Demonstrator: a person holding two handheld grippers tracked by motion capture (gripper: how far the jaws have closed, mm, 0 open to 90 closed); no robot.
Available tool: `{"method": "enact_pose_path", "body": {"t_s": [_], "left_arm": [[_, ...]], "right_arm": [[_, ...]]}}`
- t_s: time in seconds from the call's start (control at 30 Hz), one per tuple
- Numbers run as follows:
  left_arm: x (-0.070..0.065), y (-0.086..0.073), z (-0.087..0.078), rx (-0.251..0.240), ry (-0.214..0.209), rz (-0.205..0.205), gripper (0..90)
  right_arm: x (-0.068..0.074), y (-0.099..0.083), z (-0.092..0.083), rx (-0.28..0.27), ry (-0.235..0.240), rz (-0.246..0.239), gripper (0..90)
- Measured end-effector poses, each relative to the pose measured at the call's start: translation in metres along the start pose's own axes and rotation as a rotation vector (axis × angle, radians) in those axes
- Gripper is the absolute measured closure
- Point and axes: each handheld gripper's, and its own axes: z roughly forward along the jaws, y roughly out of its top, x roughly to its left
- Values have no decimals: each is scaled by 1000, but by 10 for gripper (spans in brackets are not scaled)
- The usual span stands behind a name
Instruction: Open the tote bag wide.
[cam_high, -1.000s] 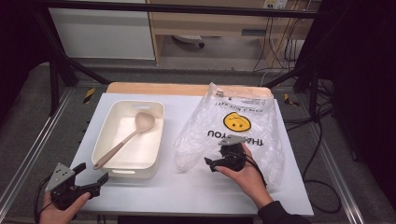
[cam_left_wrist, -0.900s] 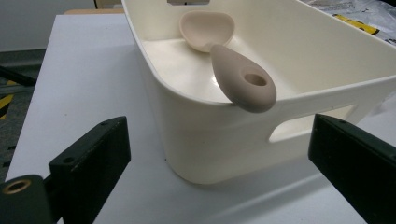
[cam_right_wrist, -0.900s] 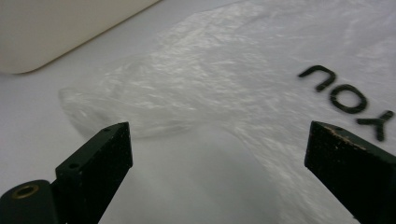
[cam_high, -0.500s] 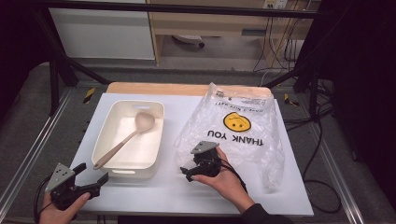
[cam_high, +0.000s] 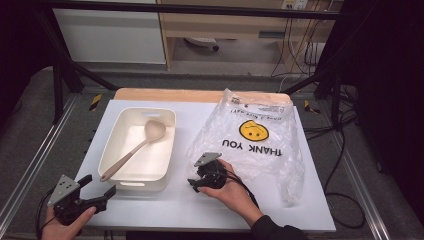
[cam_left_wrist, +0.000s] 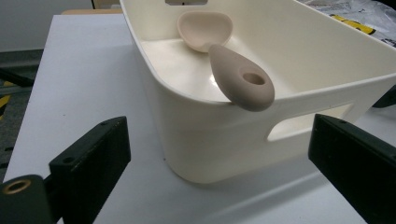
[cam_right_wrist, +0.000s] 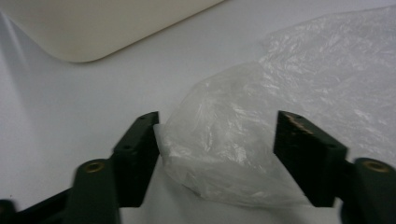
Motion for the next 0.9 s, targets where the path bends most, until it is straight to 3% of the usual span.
{"method": "enact_pose_path", "body": {"t_s": [0.03, 0.07, 0.13, 0.17, 0.2, 0.23, 0.27, 0.33, 0.73, 0.9], "left_arm": [[0, 0, 0, 0, 0, 0, 55], [0, 0, 0, 0, 0, 0, 55], [0, 0, 0, 1, -2, 1, 55], [0, 0, 0, 0, -3, 2, 55], [0, 0, 0, 0, -2, 2, 55], [0, 0, 0, 1, -2, 1, 55], [0, 0, 0, 0, 0, 2, 55], [0, 0, 0, 0, 0, 1, 55], [0, 0, -1, 1, 1, -1, 55], [1, 0, -1, 1, 0, -1, 55]], "right_arm": [[-1, 0, 0, 4, 3, 0, 409], [-1, 0, 0, 4, 3, 0, 409], [-3, -1, 0, 5, 19, -3, 557], [-3, -1, 0, 5, 19, -3, 557], [-3, -1, 1, -3, 36, -1, 687], [-3, -1, 1, -3, 36, -1, 687], [-4, 0, 1, 4, 41, 2, 804], [-6, 1, 1, -16, 55, 25, 861], [-22, 25, -17, -127, 53, 105, 879], [-27, 52, -23, -174, 66, 114, 879]]}}
